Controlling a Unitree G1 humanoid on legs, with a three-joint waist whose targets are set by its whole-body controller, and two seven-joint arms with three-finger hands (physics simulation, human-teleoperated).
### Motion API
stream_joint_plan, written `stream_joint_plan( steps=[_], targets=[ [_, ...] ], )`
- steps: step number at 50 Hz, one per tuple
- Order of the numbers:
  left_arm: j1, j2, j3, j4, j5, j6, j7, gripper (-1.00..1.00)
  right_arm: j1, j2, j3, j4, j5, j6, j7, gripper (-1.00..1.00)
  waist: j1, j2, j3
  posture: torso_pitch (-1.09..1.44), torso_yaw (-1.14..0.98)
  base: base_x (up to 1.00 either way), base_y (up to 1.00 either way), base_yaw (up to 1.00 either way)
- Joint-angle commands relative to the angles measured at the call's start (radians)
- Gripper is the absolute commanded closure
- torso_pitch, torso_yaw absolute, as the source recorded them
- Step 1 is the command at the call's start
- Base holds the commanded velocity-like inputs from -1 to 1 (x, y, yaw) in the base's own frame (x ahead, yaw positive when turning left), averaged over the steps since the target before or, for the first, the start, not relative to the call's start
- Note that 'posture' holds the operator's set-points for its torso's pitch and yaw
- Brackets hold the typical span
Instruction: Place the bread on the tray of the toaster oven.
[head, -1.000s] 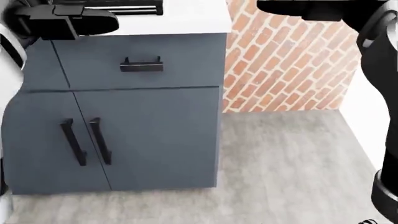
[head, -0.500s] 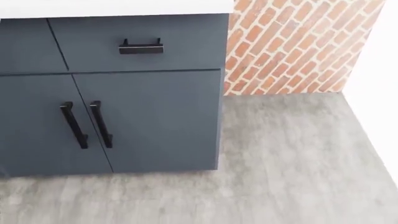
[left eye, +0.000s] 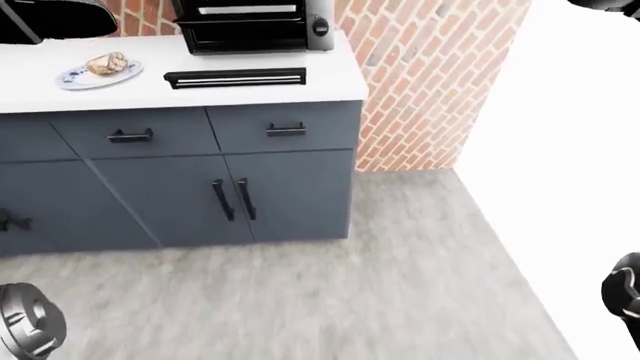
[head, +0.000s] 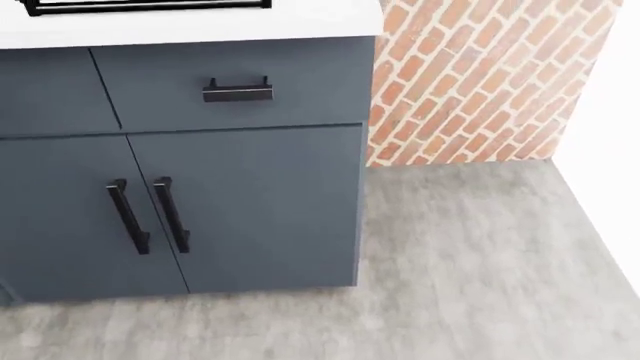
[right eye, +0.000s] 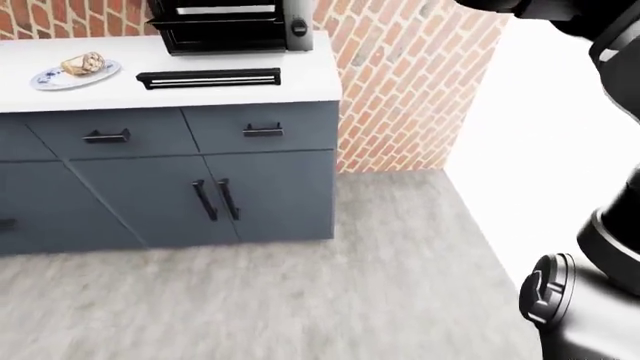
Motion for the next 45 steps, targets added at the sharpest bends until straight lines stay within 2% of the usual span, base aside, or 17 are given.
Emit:
stream_joint_plan(
  steps=[1, 3, 8, 10, 11, 12, 14, 21, 23, 24, 25, 26, 27, 29, 36, 38, 45],
  targets=[
    [-0.015, 0.009, 0.007, -0.008, 0.000, -0.030, 0.007, -1.00, -0.027, -0.013, -0.009, -0.015, 0.004, -0.027, 0.006, -1.00, -0.005, 0.015, -0.018, 0.00, 0.00, 0.00, 0.14, 0.00],
    [-0.015, 0.011, 0.009, -0.011, -0.006, -0.024, 0.013, -1.00, -0.025, -0.013, -0.011, -0.019, 0.006, -0.021, 0.006, -1.00, -0.006, 0.013, -0.020, 0.00, 0.00, 0.00, 0.14, 0.00],
    [-0.011, 0.012, 0.005, -0.015, -0.017, -0.025, 0.020, -1.00, -0.018, -0.011, -0.010, -0.021, 0.000, -0.024, 0.009, -1.00, -0.002, -0.032, -0.012, 0.00, 0.00, 0.00, 0.14, 0.00],
    [-0.005, 0.011, 0.001, -0.010, -0.013, -0.035, 0.017, -1.00, -0.017, -0.010, -0.009, -0.018, -0.004, -0.029, 0.012, -1.00, 0.002, -0.065, -0.013, 0.00, 0.00, 0.00, 0.14, 0.00],
    [-0.005, 0.012, 0.000, -0.011, -0.010, -0.035, 0.019, -1.00, -0.016, -0.010, -0.010, -0.019, -0.005, -0.028, 0.013, -1.00, 0.005, -0.095, -0.022, 0.00, 0.00, 0.00, 0.14, 0.00],
    [-0.020, 0.017, -0.002, -0.021, -0.017, -0.020, 0.023, -1.00, -0.014, -0.008, -0.008, -0.020, -0.008, -0.030, 0.013, -1.00, 0.001, -0.063, -0.012, 0.00, 0.00, 0.00, 0.13, 0.00],
    [-0.006, 0.011, -0.007, -0.019, -0.008, -0.035, 0.018, -1.00, -0.014, -0.006, -0.007, -0.022, -0.010, -0.029, 0.015, -1.00, 0.004, -0.080, -0.020, 0.00, 0.00, 0.00, 0.14, 0.00],
    [0.003, 0.003, -0.004, -0.014, 0.006, -0.039, 0.010, -1.00, -0.011, -0.002, -0.009, -0.027, -0.018, -0.025, 0.019, -1.00, 0.004, -0.027, -0.007, 0.00, 0.00, 0.00, 0.14, 0.00],
    [0.008, 0.001, -0.005, -0.008, 0.014, -0.047, 0.004, -1.00, -0.007, 0.002, -0.007, -0.031, -0.020, -0.024, 0.020, -1.00, -0.002, 0.013, -0.011, 0.00, 0.00, 0.00, 0.14, 0.00],
    [0.010, 0.000, -0.006, -0.005, 0.018, -0.051, 0.000, -1.00, -0.005, 0.003, -0.006, -0.032, -0.022, -0.025, 0.022, -1.00, -0.006, 0.048, -0.021, 0.00, 0.00, 0.00, 0.14, 0.00],
    [0.010, -0.001, -0.005, -0.006, 0.019, -0.050, -0.001, -1.00, -0.007, 0.002, -0.006, -0.033, -0.023, -0.022, 0.023, -1.00, -0.012, 0.081, -0.050, 0.00, 0.00, 0.00, 0.14, 0.00],
    [0.009, -0.002, -0.006, -0.003, 0.021, -0.053, -0.003, -1.00, -0.008, 0.003, -0.006, -0.031, -0.024, -0.021, 0.024, -1.00, 0.001, 0.041, -0.021, 0.00, 0.00, 0.00, 0.14, 0.00],
    [0.010, -0.002, -0.007, -0.002, 0.024, -0.054, -0.005, -1.00, -0.009, 0.003, -0.006, -0.030, -0.025, -0.021, 0.025, -1.00, -0.002, 0.050, -0.014, 0.00, 0.00, 0.00, 0.13, 0.00],
    [0.008, -0.004, -0.008, 0.001, 0.029, -0.054, -0.008, -1.00, -0.011, 0.003, -0.007, -0.030, -0.027, -0.018, 0.026, -1.00, -0.002, 0.026, -0.023, 0.00, 0.00, 0.00, 0.14, 0.00],
    [0.015, -0.012, -0.007, -0.006, 0.043, -0.054, -0.015, -1.00, -0.005, 0.003, -0.002, -0.027, -0.044, -0.023, 0.039, -1.00, -0.003, -0.044, -0.012, 0.00, 0.00, 0.00, 0.14, 0.00],
    [0.012, -0.014, -0.006, -0.004, 0.046, -0.052, -0.018, -1.00, -0.001, 0.011, -0.004, -0.030, -0.046, -0.023, 0.040, -1.00, 0.001, -0.092, -0.018, 0.00, 0.00, 0.00, 0.15, 0.00],
    [0.013, -0.021, -0.010, -0.009, 0.056, -0.047, -0.021, -1.00, 0.004, 0.016, -0.006, -0.035, -0.060, -0.019, 0.052, -1.00, 0.005, -0.060, -0.023, 0.00, 0.00, 0.00, 0.14, 0.00]
  ],
)
